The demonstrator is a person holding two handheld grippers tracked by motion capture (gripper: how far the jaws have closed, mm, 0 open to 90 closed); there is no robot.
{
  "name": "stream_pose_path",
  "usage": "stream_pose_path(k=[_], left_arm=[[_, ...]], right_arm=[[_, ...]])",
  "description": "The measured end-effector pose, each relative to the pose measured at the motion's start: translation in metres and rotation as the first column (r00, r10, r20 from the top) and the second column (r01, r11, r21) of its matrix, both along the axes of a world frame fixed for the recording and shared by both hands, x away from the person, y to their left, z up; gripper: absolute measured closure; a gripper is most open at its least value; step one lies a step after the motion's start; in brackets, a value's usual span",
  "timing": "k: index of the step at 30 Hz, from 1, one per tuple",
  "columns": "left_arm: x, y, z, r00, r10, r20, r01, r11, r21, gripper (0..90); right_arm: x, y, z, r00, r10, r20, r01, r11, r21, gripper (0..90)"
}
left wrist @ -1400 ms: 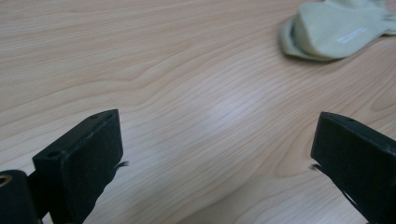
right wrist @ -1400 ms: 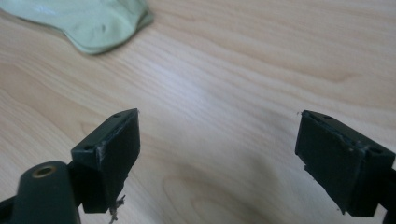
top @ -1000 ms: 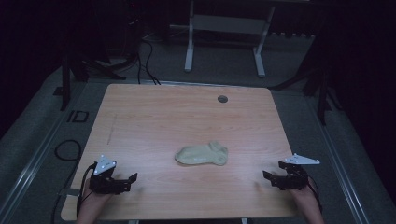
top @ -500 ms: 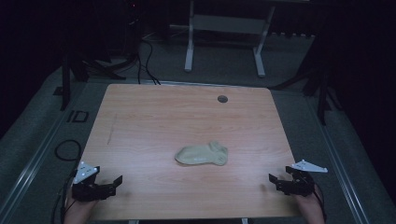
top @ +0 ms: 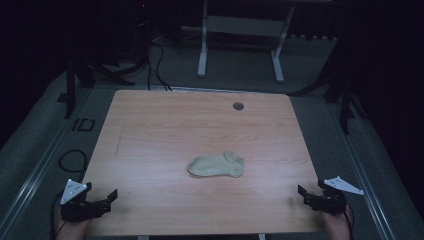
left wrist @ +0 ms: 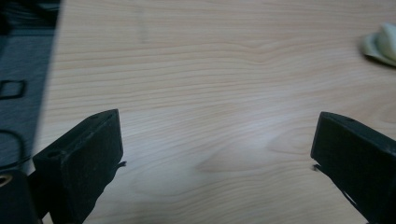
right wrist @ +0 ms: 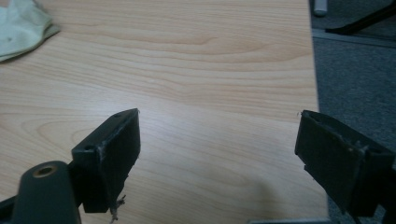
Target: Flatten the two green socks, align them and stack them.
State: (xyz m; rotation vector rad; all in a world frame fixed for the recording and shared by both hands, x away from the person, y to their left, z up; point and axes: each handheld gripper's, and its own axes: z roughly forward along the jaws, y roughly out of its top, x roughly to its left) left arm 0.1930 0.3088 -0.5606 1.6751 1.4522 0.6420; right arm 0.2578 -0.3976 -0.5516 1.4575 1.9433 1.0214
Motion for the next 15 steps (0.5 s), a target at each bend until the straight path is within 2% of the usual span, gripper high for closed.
stream_pose_path(k=[5, 8, 9, 10, 15], left_arm=[[-0.0035, 0.0002, -0.0009, 0.9991, 0.036, 0.020, -0.037, 0.9985, 0.040, 2.4], [-0.0052, -0.0013, -0.0021, 0.9985, 0.048, 0.026, -0.049, 0.9973, 0.055, 2.4], [-0.0073, -0.0024, -0.0031, 0.9979, 0.056, 0.034, -0.058, 0.9960, 0.067, 2.4], [-0.0080, -0.0032, -0.0037, 0.9981, 0.054, 0.030, -0.056, 0.9957, 0.074, 2.4], [-0.0082, -0.0030, -0.0052, 0.9970, 0.071, 0.030, -0.073, 0.9941, 0.080, 2.5]], right_arm=[[-0.0039, -0.0029, -0.0014, 0.9991, -0.037, 0.020, 0.037, 0.9991, -0.021, 14.2], [-0.0058, -0.0043, -0.0026, 0.9982, -0.053, 0.029, 0.053, 0.9985, -0.012, 14.2], [-0.0081, -0.0062, -0.0038, 0.9944, -0.093, 0.051, 0.093, 0.9957, -0.002, 14.2], [-0.0082, -0.0067, -0.0042, 0.9931, -0.103, 0.057, 0.103, 0.9946, -0.006, 14.2], [-0.0082, -0.0054, -0.0048, 0.9909, -0.116, 0.068, 0.118, 0.9927, -0.025, 14.2]])
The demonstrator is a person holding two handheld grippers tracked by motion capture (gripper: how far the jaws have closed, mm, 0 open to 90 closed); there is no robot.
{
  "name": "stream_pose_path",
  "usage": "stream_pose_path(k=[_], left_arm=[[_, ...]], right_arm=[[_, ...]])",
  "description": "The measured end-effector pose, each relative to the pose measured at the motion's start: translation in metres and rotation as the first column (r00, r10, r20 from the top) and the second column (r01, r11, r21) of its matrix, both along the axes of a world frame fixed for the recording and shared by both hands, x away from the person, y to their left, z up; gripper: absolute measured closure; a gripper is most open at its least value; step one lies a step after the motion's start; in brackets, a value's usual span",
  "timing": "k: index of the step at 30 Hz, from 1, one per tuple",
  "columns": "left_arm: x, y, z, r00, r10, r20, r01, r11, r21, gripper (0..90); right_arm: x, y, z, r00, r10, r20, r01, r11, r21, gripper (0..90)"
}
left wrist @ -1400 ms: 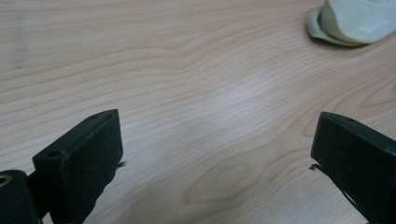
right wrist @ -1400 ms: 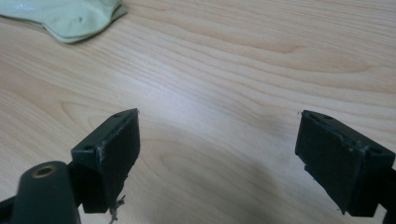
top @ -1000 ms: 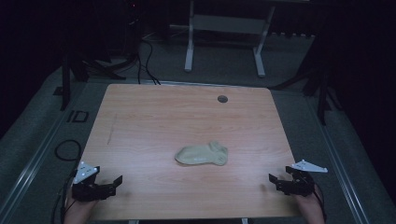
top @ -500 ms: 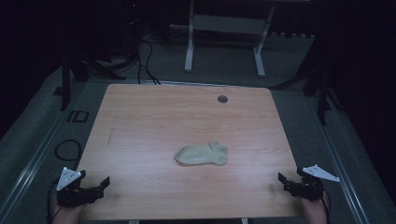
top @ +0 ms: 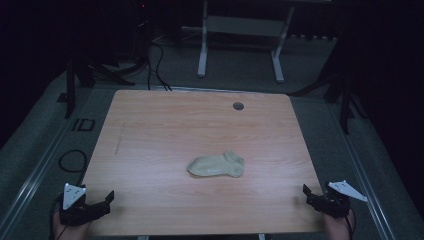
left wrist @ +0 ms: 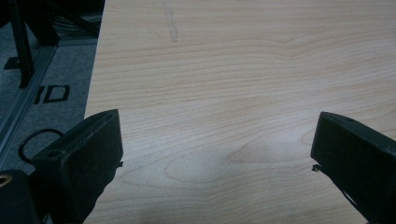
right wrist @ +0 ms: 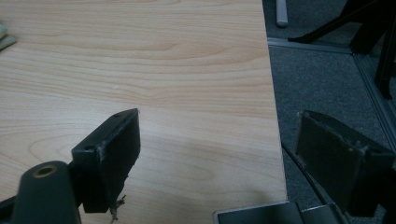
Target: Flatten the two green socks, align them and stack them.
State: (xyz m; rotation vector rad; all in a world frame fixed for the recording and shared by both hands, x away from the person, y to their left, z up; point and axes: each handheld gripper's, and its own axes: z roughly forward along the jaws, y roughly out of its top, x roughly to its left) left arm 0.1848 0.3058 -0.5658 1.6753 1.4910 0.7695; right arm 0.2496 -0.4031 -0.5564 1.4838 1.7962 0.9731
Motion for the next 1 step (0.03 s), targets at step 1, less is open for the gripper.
stream_pose_path(k=[1], left_arm=[[0.0000, 0.0000, 0.0000, 1.0000, 0.000, 0.000, 0.000, 1.0000, 0.000, 2.5]], right_arm=[[0.0000, 0.0000, 0.0000, 1.0000, 0.000, 0.000, 0.000, 1.0000, 0.000, 14.2]])
